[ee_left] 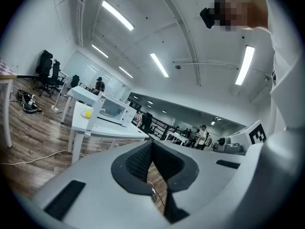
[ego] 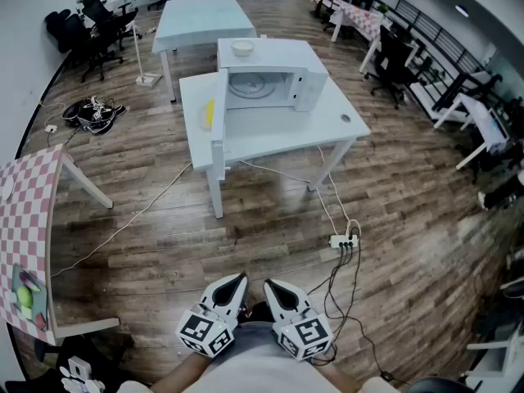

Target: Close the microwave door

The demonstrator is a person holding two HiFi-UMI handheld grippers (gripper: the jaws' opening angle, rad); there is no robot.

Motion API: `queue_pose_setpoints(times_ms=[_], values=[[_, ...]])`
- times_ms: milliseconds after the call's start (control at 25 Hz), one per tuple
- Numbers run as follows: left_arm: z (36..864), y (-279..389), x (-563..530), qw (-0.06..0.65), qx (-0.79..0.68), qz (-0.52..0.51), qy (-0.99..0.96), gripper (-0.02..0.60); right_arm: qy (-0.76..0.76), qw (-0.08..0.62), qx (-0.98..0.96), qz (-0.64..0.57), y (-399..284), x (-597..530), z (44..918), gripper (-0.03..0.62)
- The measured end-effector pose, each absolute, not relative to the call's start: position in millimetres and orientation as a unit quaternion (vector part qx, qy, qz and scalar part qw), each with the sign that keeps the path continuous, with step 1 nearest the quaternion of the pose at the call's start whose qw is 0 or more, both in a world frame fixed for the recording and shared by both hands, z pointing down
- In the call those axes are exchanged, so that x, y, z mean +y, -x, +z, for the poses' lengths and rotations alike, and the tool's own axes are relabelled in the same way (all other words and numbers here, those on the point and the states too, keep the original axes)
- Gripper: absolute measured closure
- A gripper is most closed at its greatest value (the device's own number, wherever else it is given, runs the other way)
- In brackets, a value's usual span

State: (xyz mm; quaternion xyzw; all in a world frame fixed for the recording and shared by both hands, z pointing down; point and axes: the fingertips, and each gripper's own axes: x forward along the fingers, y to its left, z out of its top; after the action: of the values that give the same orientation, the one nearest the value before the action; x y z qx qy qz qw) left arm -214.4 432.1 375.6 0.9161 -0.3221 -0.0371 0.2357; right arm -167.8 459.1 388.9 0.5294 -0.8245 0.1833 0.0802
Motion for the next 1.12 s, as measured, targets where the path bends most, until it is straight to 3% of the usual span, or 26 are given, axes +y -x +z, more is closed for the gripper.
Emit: queue_pose_setpoints(times_ms=[680,1120], values=[[372,207,414,0.244,-0.337,-0.036,-0.909,0.563,-0.542,0.048,-0.816,0.196,151,437,378,0.572],[372,171,359,0.218,-0.379,-0.008,-0.899,0.563,-0.537,0.095,-0.823,0.159,124,380,373,0.572]])
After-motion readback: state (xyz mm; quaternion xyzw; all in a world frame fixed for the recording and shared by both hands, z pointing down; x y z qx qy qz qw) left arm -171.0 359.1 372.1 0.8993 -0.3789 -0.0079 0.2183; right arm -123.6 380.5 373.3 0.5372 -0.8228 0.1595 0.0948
